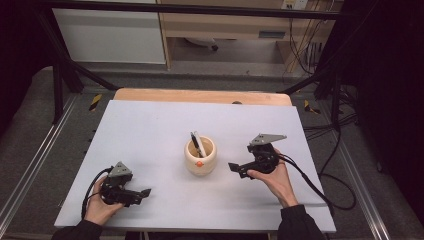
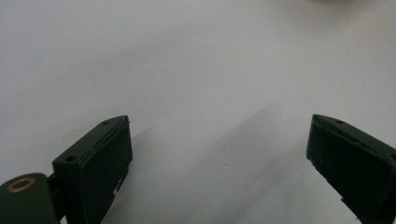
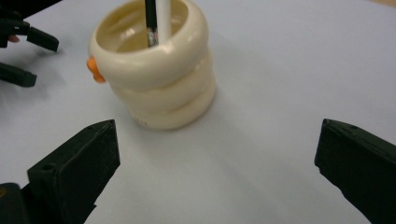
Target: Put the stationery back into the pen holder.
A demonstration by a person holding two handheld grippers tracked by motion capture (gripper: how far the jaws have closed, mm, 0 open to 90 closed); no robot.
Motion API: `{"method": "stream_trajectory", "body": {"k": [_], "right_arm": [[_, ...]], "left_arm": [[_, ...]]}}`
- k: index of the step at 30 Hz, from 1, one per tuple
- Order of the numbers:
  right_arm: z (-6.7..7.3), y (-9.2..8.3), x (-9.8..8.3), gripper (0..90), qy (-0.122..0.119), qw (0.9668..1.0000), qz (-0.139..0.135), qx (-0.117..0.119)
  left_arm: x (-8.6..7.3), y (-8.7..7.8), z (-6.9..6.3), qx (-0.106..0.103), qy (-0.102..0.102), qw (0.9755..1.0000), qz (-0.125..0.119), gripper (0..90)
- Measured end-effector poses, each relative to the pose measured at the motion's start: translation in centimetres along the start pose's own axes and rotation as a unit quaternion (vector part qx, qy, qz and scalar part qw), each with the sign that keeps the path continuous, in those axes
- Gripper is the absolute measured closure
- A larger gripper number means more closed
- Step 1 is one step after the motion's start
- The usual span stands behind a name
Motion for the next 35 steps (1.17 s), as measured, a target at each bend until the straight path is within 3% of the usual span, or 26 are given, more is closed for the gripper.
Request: {"method": "stream_trajectory", "body": {"k": [6, 11, 20, 28, 35], "right_arm": [[-1.5, -0.3, -3.2, 0.6, 0.003, 0.9999, 0.015, -0.005], [-2.8, -0.8, -5.5, 0.6, 0.021, 0.9996, 0.014, -0.011], [-4.0, -1.7, -8.5, 0.7, 0.022, 0.9996, 0.017, -0.009], [-4.3, -2.6, -10.3, 0.7, 0.023, 0.9995, 0.016, -0.014], [-4.5, -2.6, -10.8, 0.7, 0.026, 0.9994, 0.015, -0.017]], "left_arm": [[0.0, 0.1, 0.0, 0.000, 0.000, 1.0000, 0.001, 6.7], [0.0, 0.1, -0.1, 0.000, 0.001, 1.0000, -0.002, 6.6], [0.0, 0.2, 0.0, 0.001, 0.003, 1.0000, 0.000, 6.7], [0.0, 0.0, -0.1, 0.002, 0.006, 1.0000, -0.004, 6.7], [0.1, 0.0, -0.1, 0.001, 0.005, 1.0000, -0.007, 6.7]]}}
Point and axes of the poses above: each handheld gripper's, and its own axes: y roughly forward along the jaws, x roughly out of its top, z roughly to its left, the point moved 4 cm from there along y, roughly forward along the jaws, and after that the axes turned 4 degrees about z, right-handed, at the moved point
